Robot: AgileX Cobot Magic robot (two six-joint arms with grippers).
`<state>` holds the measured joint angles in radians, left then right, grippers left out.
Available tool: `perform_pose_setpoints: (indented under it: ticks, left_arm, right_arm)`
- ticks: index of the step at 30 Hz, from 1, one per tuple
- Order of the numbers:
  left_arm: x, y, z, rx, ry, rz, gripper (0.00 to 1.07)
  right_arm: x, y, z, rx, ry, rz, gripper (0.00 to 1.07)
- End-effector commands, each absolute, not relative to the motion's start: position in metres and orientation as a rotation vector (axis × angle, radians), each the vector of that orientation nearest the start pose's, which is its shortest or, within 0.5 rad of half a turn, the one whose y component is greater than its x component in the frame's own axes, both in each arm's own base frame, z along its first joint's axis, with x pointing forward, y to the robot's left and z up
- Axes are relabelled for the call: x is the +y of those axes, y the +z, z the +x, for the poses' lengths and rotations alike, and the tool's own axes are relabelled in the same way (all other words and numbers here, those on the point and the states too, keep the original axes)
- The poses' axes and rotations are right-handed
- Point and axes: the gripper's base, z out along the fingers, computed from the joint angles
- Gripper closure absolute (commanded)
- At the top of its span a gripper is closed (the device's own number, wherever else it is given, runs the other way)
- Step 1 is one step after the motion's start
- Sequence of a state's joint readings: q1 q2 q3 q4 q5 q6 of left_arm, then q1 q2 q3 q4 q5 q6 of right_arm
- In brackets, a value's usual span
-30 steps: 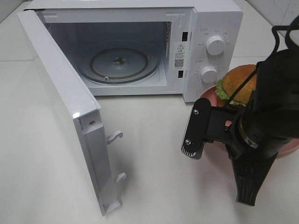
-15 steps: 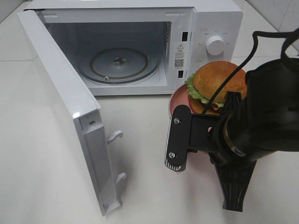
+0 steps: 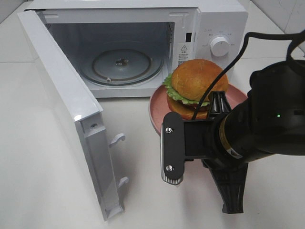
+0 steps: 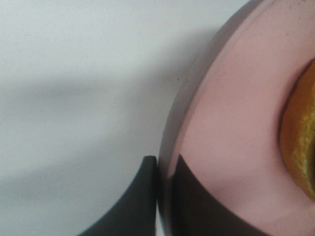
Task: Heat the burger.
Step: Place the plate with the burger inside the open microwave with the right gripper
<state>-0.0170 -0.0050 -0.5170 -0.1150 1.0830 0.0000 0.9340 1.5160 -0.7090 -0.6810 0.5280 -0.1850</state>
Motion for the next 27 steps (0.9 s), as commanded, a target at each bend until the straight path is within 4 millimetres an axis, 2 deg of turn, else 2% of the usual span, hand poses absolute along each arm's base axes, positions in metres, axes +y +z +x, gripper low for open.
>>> perform_pose_setpoints:
  ticks: [1,7,16,20,27]
  left_arm:
    - [-0.009,0.281,-0.011,2.011,-0.152,0.027,0.09]
    - [-0.009,0.281,-0.011,2.011,-0.152,0.027,0.09]
    - [-0.009,0.281,-0.011,2.011,-0.152,0.027,0.09]
    - [-0.009,0.281,-0.011,2.011,-0.152,0.027,0.09]
    - [-0.009,0.281,-0.011,2.011,-0.152,0.027,0.09]
  right_arm:
    - [0.197,0.185,0.180,1.642,-0.404,-2.037,1.07]
    - [0.202,0.186,0.180,1.496,-0.389,-2.113,1.07]
    - [0.202,0.184,0.179,1.400,-0.372,-2.209,1.07]
    - [0.193,0.184,0.190,1.441,-0.352,-2.177,1.07]
    - [0.183,0.185,0.202,1.409,-0.349,-2.178,1.07]
